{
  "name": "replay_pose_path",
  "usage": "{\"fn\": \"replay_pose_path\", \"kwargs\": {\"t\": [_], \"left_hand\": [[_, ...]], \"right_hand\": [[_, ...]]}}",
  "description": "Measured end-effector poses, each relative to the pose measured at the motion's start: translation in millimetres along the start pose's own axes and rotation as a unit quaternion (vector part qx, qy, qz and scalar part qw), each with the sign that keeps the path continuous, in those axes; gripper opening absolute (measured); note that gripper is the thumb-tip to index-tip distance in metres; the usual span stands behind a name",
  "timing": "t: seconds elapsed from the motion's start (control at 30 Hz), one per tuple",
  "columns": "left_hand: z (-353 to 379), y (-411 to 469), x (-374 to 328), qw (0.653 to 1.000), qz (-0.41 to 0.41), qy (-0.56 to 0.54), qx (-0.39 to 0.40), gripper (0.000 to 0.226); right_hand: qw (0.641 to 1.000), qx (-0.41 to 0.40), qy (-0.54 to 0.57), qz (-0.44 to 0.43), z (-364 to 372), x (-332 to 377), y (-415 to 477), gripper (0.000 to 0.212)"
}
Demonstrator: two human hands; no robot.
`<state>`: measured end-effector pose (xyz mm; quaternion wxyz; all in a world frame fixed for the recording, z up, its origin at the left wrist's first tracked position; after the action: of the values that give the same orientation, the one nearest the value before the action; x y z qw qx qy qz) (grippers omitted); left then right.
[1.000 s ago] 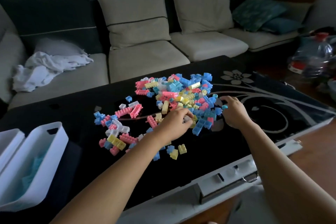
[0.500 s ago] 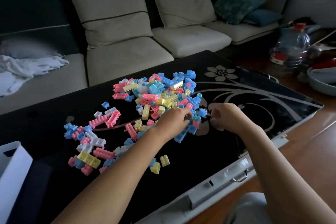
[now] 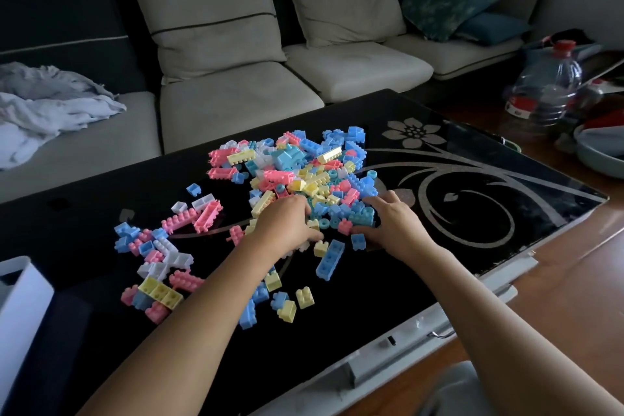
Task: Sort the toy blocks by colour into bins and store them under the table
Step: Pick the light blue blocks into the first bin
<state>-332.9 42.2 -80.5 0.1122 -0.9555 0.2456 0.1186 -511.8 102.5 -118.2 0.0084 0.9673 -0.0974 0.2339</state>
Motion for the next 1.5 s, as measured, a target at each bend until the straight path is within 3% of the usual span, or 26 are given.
{"fn": "replay_pose_path", "kwargs": {"t": [0.23,0.6,0.77,0.93,1.13,1.5], "left_hand": [[15,13,-24,0.998,0.056,-0.013,-0.019,0.03],[29,14,-13,0.987,0.071,-0.134,-0.047,0.02],[26,18,-9,0.99,0.051,-0.13,-0.028,0.034],[19,19,-14,0.995,0.084,-0.057,0.008,0.039],[22,21,-21,0.993,0.113,-0.017,0.003,0.021],[20,22,-14,0.988,0.15,-0.039,0.011,0.016]], "right_hand": [[0.996,-0.07,-0.05,-0.01,9,7,-5,0.047],[0.988,-0.076,-0.134,-0.006,12,18,-11,0.047],[0.993,-0.068,-0.1,0.007,12,19,-16,0.046],[0.994,-0.066,-0.089,0.009,11,20,-18,0.044],[0.997,-0.055,-0.056,0.018,8,17,-17,0.045],[0.997,-0.034,0.06,0.04,-3,6,-14,0.042]]}}
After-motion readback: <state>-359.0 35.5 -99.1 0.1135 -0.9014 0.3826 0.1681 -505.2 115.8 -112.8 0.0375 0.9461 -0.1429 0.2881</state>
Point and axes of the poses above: each hand's wrist, its own y-axis towards the middle knuckle, its own z-axis out of the palm, x = y × z, the point moved 2 cm from there along y, towards the middle knuckle, and after that the axes turned 4 degrees about x, right-handed, at the moved point
